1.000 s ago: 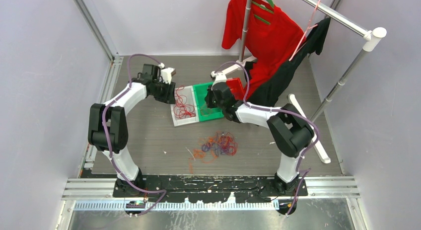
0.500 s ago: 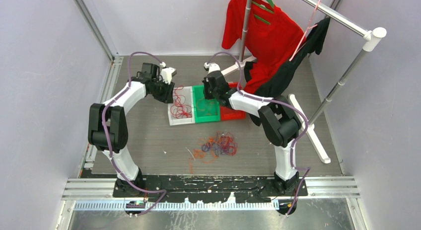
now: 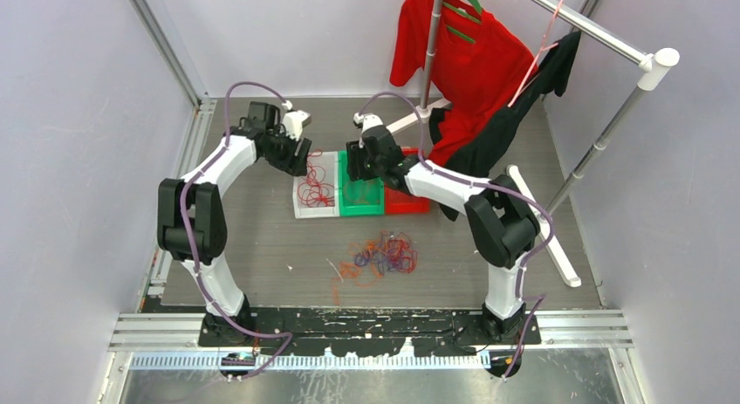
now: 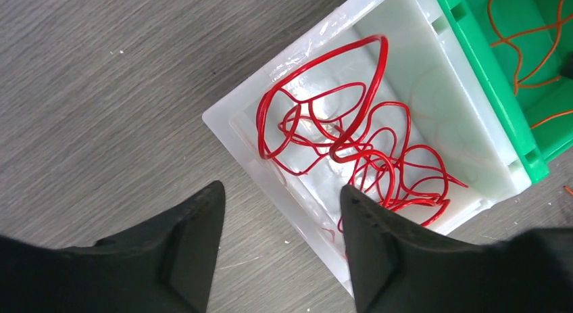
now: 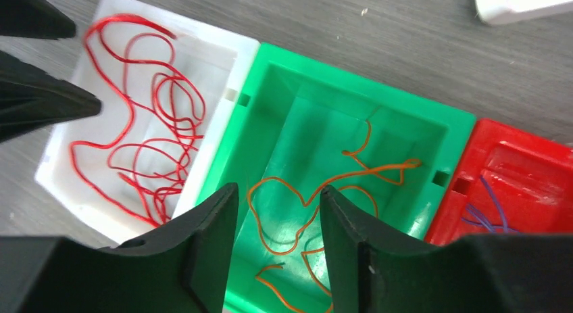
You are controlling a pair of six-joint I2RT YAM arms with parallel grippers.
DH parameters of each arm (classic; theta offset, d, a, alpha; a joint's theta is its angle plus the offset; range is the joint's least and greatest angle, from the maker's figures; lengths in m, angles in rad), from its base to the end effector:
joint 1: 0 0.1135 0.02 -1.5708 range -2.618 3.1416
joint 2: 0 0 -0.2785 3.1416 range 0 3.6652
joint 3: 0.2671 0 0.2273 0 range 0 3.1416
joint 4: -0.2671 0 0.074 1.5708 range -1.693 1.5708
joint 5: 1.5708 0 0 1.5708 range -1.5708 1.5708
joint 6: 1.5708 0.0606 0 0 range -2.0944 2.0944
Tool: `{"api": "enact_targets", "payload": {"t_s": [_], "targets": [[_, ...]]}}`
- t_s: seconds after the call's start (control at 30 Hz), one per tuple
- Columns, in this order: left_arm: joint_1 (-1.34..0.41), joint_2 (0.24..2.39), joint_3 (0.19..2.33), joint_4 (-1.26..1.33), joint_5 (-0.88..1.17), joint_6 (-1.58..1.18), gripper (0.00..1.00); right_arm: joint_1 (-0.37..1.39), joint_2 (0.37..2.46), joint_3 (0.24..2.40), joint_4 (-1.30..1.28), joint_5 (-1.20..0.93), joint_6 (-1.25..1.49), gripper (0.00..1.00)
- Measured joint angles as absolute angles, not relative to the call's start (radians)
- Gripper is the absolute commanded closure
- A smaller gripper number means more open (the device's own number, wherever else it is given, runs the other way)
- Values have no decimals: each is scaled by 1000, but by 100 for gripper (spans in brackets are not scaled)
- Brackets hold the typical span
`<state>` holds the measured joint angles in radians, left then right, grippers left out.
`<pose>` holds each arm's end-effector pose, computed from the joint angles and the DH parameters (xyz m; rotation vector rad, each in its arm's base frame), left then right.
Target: Untangle the cables
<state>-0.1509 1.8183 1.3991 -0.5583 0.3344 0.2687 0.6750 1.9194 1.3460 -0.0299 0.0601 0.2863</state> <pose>0.3789 -0.0777 0.2403 0.6486 2.4248 -0.3772 0.3478 0.2737 0.2304 -0.3931 2.1784 0.4786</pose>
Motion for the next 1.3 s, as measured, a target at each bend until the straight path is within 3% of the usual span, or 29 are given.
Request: {"api": "enact_targets", "payload": {"t_s": [0.23,0.3,0.37,0.43,0.6,0.73,0.87,1.03,1.13,1.3], "targets": [[-149,1784,1408,-630,356,276,5,675,1810,1351,-102,54,290,31],[-148,1766,1422,-665,364,278,1,675,1790,1352,-130,55,291,20],[-145,1746,1448,-694,370,283,0,674,1771,1349,-157,59,297,3],[-140,1727,1473,-718,377,291,0,674,1742,1337,-174,71,305,0],[-128,1665,1517,-807,419,309,1,674,1594,1238,-185,156,363,0],[-129,1605,1510,-903,514,343,9,674,1464,1187,-183,171,389,1],[-177,1511,1414,-955,581,381,16,677,1398,1154,-183,163,408,16],[-413,1434,1243,-985,607,413,21,698,1318,923,-176,168,456,30],[-559,1463,1198,-986,605,429,30,709,1253,762,-189,175,495,37],[-651,1611,1217,-941,596,453,36,714,1126,625,-189,195,555,41]]}}
